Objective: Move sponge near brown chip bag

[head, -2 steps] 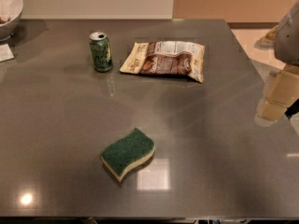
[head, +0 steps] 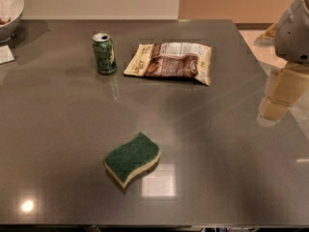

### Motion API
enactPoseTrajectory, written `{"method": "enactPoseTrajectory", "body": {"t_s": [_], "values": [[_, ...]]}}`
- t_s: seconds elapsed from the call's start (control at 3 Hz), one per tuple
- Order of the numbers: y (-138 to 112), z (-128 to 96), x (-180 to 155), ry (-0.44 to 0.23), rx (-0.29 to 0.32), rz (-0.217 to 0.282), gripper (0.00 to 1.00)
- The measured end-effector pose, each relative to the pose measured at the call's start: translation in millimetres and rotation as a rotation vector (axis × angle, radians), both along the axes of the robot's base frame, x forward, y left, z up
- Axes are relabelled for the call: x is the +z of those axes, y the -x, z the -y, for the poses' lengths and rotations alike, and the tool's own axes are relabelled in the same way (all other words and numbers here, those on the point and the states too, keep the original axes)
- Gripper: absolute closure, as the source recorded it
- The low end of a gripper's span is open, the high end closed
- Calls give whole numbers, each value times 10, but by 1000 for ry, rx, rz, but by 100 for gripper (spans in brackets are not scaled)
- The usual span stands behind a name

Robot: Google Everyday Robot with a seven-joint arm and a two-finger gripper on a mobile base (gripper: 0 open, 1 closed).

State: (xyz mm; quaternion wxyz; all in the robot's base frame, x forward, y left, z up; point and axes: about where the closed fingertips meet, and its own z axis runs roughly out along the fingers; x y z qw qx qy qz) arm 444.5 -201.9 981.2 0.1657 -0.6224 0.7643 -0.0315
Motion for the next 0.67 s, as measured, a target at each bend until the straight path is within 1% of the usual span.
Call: {"method": "enactPoseTrajectory", "body": {"t_s": [0.33, 0.67], "values": [[-102, -329, -31, -30, 81, -6, 0], [-73, -652, -154, -61, 185, -34, 0]]}}
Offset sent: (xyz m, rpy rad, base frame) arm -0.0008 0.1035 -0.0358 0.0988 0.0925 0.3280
